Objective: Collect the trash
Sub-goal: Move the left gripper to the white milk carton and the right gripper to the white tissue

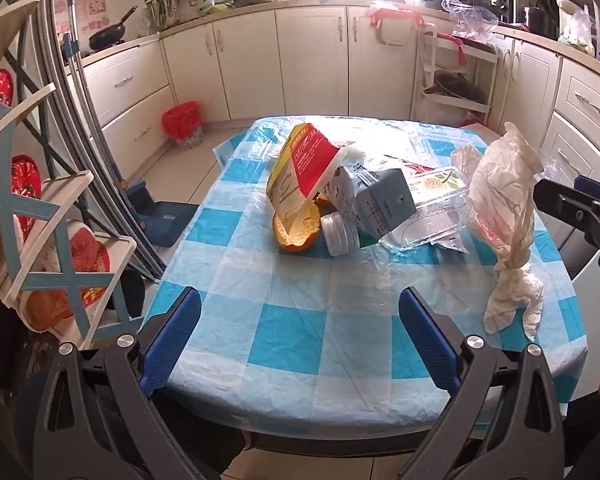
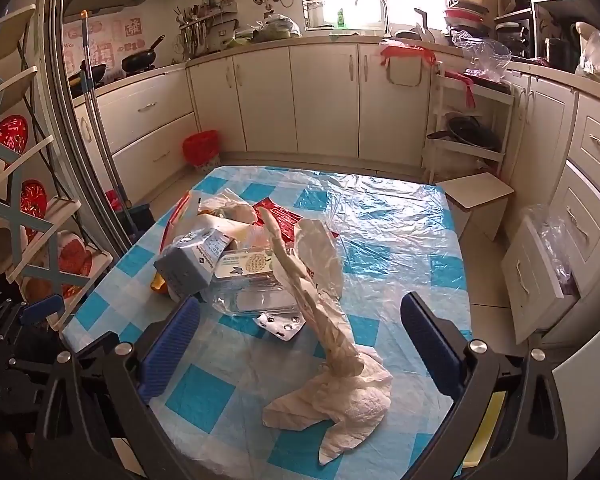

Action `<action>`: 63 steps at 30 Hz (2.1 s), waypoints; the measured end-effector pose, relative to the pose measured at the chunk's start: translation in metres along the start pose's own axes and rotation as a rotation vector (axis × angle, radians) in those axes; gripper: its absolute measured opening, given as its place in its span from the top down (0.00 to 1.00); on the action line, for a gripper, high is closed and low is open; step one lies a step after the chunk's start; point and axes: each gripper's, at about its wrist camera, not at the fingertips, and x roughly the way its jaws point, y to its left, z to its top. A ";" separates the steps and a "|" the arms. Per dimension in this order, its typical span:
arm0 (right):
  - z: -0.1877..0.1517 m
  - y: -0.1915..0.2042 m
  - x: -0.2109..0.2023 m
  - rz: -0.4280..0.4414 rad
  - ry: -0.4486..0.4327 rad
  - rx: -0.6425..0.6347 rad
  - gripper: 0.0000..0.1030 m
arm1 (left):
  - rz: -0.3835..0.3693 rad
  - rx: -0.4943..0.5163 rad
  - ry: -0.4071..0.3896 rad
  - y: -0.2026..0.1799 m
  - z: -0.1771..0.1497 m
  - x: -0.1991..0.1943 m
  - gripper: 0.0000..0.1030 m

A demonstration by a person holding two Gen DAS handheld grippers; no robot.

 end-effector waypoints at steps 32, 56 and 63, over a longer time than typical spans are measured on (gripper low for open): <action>-0.008 -0.005 0.016 -0.029 0.032 -0.020 0.06 | -0.037 -0.022 0.007 -0.001 0.001 0.002 0.08; -0.011 -0.032 0.037 -0.029 0.084 0.017 0.06 | -0.287 -0.247 0.206 -0.012 0.071 0.081 0.08; -0.012 -0.037 0.043 -0.012 0.093 0.037 0.17 | -0.280 -0.322 0.273 -0.010 0.074 0.110 0.36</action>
